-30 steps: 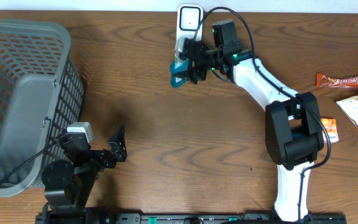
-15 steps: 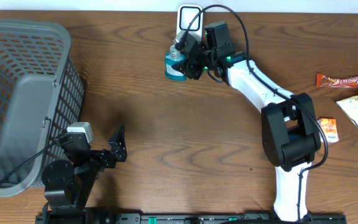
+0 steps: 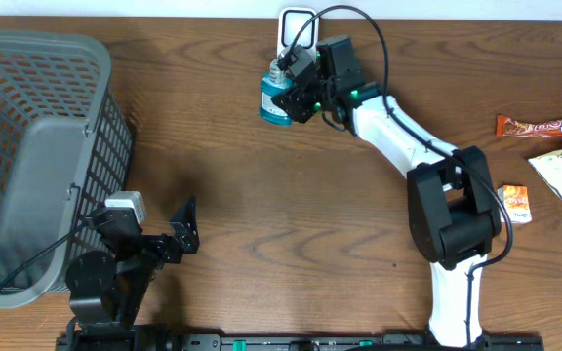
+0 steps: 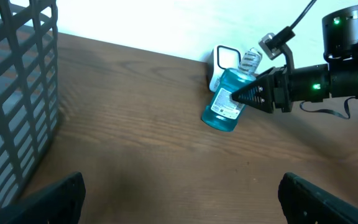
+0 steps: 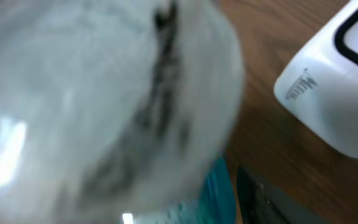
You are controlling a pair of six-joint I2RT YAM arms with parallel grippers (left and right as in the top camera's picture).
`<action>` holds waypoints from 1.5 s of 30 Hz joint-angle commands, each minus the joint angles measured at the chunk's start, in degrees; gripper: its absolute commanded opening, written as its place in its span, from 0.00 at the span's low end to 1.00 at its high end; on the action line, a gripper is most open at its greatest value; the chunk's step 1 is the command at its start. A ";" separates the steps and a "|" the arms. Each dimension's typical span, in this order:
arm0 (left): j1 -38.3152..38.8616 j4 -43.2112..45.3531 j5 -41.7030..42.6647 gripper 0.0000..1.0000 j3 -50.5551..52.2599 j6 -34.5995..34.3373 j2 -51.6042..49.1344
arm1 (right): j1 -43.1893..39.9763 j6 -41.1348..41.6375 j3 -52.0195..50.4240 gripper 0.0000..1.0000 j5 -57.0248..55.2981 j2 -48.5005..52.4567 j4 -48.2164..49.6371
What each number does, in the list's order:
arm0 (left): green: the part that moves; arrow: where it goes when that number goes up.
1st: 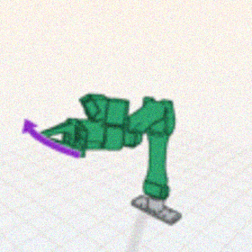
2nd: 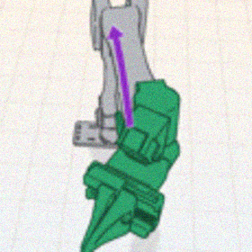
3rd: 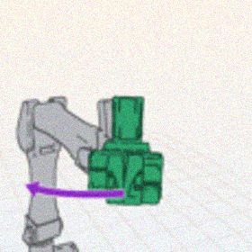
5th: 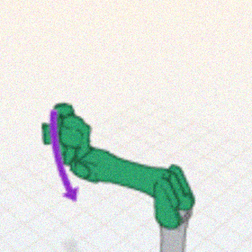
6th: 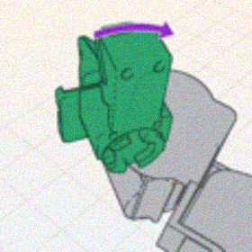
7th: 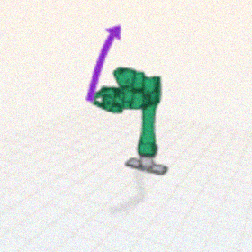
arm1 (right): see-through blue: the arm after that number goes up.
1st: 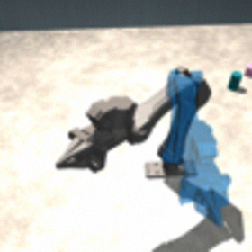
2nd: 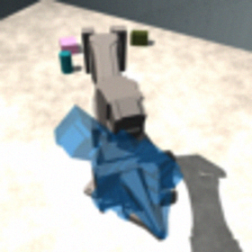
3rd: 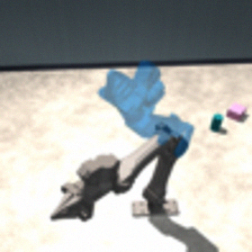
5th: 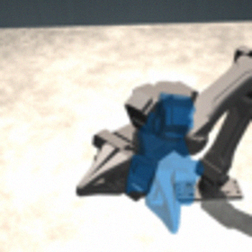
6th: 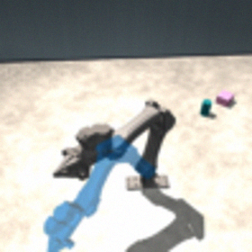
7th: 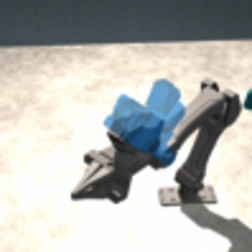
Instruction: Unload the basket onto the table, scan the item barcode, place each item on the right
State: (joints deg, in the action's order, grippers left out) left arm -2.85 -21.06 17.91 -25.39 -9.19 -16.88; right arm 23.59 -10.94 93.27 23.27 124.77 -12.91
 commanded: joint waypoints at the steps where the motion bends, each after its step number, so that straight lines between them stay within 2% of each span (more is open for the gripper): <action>1: 0.13 0.09 0.52 0.99 0.04 -0.13 0.09 | 1.66 0.15 0.81 0.50 -2.40 -0.70 -0.20; 9: 0.13 0.09 0.52 0.99 0.04 -0.13 0.09 | 3.30 -1.55 0.81 0.54 -10.75 -0.81 -0.61; 15: 0.13 0.09 0.52 0.99 0.04 -0.13 0.09 | 3.50 -1.70 0.81 0.60 -12.26 -0.81 -0.79; 18: 0.13 0.09 0.52 0.99 0.04 -0.13 0.09 | 3.50 -2.91 0.81 0.69 -12.26 -1.25 -0.74; 20: 0.13 0.09 0.52 0.99 0.04 -0.13 0.09 | 3.50 -3.04 0.81 0.86 -12.46 -2.01 -0.74; 21: 0.13 0.09 0.52 0.99 0.04 -0.13 0.09 | 3.50 -3.06 0.81 0.99 -12.46 -2.49 -0.74; 45: 0.13 0.09 0.52 0.99 0.04 -0.13 0.09 | 4.37 -6.93 0.74 0.99 -6.86 -2.62 5.05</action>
State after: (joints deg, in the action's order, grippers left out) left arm -2.85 -21.04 17.91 -25.39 -9.19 -16.88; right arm 27.27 -16.97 93.27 15.27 122.48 -8.25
